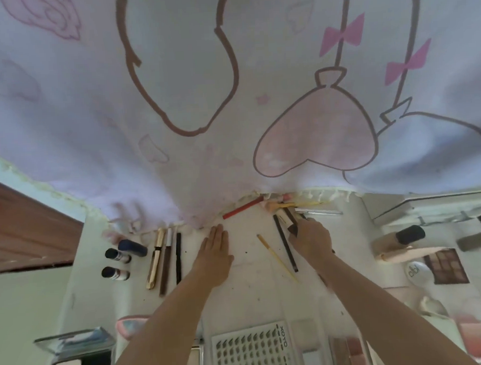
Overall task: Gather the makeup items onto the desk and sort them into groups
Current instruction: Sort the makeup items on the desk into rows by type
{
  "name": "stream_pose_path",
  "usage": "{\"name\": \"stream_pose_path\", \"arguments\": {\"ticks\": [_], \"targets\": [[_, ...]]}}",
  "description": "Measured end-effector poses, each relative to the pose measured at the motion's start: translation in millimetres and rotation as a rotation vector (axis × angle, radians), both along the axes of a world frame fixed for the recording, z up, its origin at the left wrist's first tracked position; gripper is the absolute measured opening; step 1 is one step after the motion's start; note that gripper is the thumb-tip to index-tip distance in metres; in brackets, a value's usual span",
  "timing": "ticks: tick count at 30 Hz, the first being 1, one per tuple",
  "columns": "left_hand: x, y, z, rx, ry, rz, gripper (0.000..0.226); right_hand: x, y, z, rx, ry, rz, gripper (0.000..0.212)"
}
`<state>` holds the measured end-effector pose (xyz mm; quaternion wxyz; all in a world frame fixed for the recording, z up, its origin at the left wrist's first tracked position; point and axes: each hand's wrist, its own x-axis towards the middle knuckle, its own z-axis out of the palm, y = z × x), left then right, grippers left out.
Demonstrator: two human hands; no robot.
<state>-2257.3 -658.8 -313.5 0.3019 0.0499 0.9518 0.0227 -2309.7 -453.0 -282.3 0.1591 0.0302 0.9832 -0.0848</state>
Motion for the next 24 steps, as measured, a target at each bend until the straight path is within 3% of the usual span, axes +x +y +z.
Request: {"name": "stream_pose_path", "arguments": {"ticks": [6, 8, 10, 12, 15, 16, 19, 24], "targets": [[-4.4, 3.9, 18.3, 0.001, -0.057, 0.04, 0.062, 1.4, 18.0, 23.3, -0.293, 0.038, -0.052, 0.022], [-6.0, 10.8, 32.3, 0.041, 0.0, 0.08, 0.061, 3.8, 23.9, 39.6, -0.36, 0.048, 0.004, 0.019], [-6.3, 25.0, 50.4, 0.214, 0.178, 0.174, 0.061, 7.7, 28.0, 56.9, -0.449, 0.024, 0.093, 0.014], [-5.0, 44.4, 71.6, 0.538, 0.338, 0.347, 0.056, 15.1, 30.3, 74.5, -0.551, 0.012, 0.186, 0.011], [4.1, 72.3, 104.0, 0.938, 0.434, 0.492, 0.019, 30.0, 26.5, 97.5, -0.73, 0.023, 0.234, 0.018], [7.7, 79.7, 110.7, 0.979, 0.481, 0.49, 0.015, 34.6, 23.2, 102.5, -0.779, 0.029, 0.22, 0.023], [18.9, 94.7, 122.3, 1.054, 0.587, 0.577, 0.033, 43.5, 13.1, 111.1, -0.87, 0.083, 0.117, 0.03], [32.7, 104.6, 130.1, 1.06, 0.727, 0.752, 0.025, 50.0, 8.2, 115.7, -0.944, 0.097, -0.05, 0.036]]}}
